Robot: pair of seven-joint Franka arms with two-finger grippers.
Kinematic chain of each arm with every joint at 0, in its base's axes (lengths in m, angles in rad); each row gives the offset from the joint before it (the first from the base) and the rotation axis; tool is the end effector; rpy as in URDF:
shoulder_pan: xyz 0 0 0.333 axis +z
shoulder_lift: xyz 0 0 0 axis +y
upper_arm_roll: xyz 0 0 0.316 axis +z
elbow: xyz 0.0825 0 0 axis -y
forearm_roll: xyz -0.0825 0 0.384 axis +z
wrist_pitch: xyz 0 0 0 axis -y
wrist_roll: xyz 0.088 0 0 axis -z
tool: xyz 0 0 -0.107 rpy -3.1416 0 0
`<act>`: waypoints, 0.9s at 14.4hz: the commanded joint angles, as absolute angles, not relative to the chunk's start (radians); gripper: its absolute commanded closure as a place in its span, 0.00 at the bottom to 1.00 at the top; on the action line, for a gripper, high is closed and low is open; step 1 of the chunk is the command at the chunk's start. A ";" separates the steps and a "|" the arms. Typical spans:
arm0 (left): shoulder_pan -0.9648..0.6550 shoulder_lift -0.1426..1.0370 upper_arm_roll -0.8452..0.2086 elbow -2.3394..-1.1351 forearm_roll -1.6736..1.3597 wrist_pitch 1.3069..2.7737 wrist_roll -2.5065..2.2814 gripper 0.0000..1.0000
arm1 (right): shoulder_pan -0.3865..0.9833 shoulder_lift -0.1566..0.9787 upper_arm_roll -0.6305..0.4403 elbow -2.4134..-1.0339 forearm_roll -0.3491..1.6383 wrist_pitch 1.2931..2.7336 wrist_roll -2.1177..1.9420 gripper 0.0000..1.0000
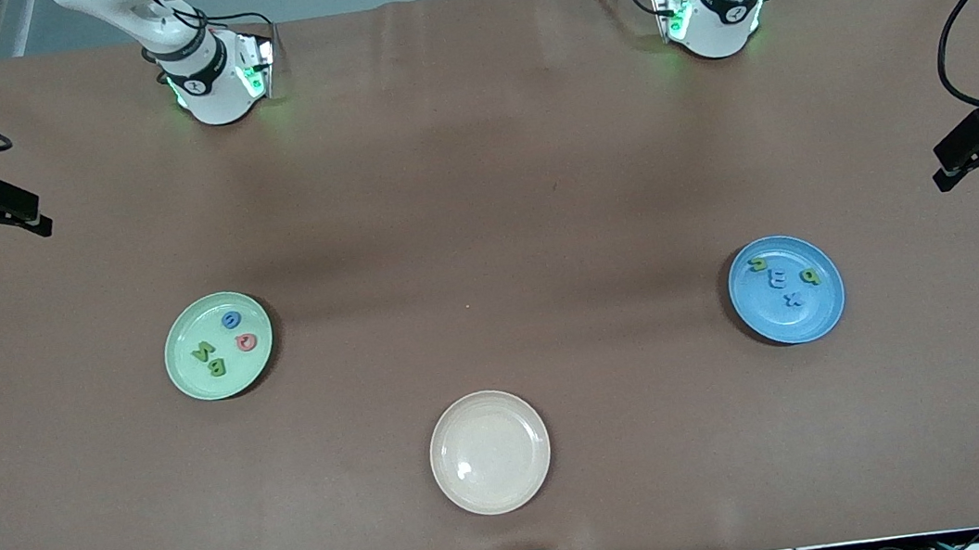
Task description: Sort upper and lower case letters into plates
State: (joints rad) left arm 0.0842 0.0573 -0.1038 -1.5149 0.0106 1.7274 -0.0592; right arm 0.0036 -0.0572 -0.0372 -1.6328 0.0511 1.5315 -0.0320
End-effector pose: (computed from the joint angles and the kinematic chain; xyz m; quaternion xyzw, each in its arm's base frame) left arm 0.5879 -0.0087 0.6338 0.9968 0.0196 0.0777 0.0007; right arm 0.5318 -0.0128 0.6232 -0.9994 0.0003 0.0212 0.0273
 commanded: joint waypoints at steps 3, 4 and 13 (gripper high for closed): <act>0.089 0.057 -0.106 -1.505 0.018 1.717 -0.031 0.00 | -0.003 -0.061 -0.038 -1.631 0.063 1.532 -0.040 0.00; 0.089 0.057 -0.104 -1.505 0.018 1.717 -0.031 0.00 | -0.005 -0.061 -0.037 -1.631 0.063 1.532 -0.040 0.00; 0.087 0.058 -0.107 -1.506 0.008 1.715 -0.031 0.00 | -0.006 -0.061 -0.038 -1.631 0.063 1.532 -0.040 0.00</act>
State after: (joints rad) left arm 0.0832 0.0573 -0.1036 -1.5152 0.0106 1.7274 -0.0447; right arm 0.0023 -0.0572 -0.0393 -1.6328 0.0512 1.5320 -0.0320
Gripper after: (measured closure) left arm 0.000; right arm 0.000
